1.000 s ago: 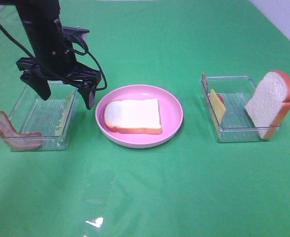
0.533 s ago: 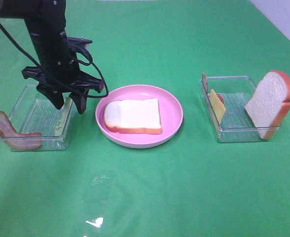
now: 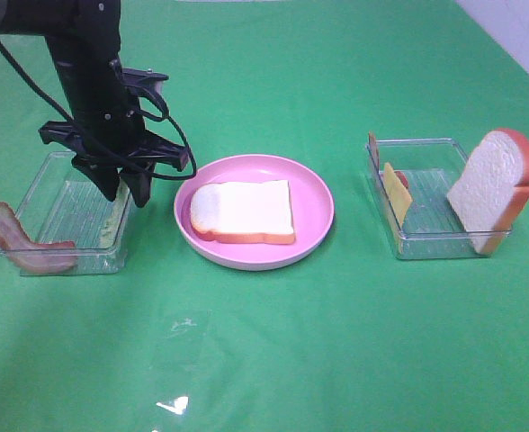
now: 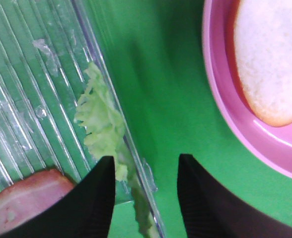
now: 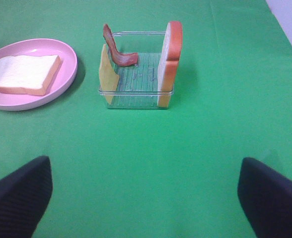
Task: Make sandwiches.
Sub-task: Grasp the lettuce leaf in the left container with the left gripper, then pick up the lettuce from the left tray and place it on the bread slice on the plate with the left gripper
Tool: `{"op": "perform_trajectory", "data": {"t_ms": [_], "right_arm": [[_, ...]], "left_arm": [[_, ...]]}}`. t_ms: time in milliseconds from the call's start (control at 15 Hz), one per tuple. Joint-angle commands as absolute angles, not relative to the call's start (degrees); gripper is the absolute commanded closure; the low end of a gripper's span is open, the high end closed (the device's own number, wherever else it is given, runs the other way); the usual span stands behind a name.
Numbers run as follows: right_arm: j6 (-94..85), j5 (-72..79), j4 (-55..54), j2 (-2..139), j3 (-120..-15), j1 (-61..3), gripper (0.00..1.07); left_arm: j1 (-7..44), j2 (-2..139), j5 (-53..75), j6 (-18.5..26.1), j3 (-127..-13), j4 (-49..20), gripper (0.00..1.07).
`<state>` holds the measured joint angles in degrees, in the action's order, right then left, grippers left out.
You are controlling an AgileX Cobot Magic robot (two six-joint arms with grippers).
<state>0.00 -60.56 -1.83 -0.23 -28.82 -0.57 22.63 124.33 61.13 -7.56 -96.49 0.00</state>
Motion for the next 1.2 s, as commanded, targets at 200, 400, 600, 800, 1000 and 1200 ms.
{"op": "perform_trajectory", "data": {"t_ms": [200,400,600,800,1000,1200], "right_arm": [[0.0,-60.28,-1.95,-1.49,-28.65,-0.52,0.09],[0.0,-60.28,-1.95,-1.49,-28.65,-0.52,0.09],[0.0,-60.28,-1.95,-1.49,-28.65,-0.52,0.09],[0.0,-60.28,-1.95,-1.49,-28.65,-0.52,0.09],[0.0,-60.28,-1.95,-1.49,-28.65,-0.52,0.09],[0.0,-60.28,-1.95,-1.49,-28.65,-0.52,0.09]], "left_arm": [[22.92,124.33,61.36,-8.14,-96.43,0.0,1.06],[22.92,124.33,61.42,-8.14,-96.43,0.0,1.07],[22.92,120.15,61.71,-8.14,-96.43,-1.78,1.07],[22.92,113.45,61.88,-8.02,-96.43,-2.98,1.07],[22.92,110.18,60.62,-7.56,-96.43,-6.65,1.07],[22.92,110.01,56.95,4.41,-96.43,-24.52,1.07]]}}
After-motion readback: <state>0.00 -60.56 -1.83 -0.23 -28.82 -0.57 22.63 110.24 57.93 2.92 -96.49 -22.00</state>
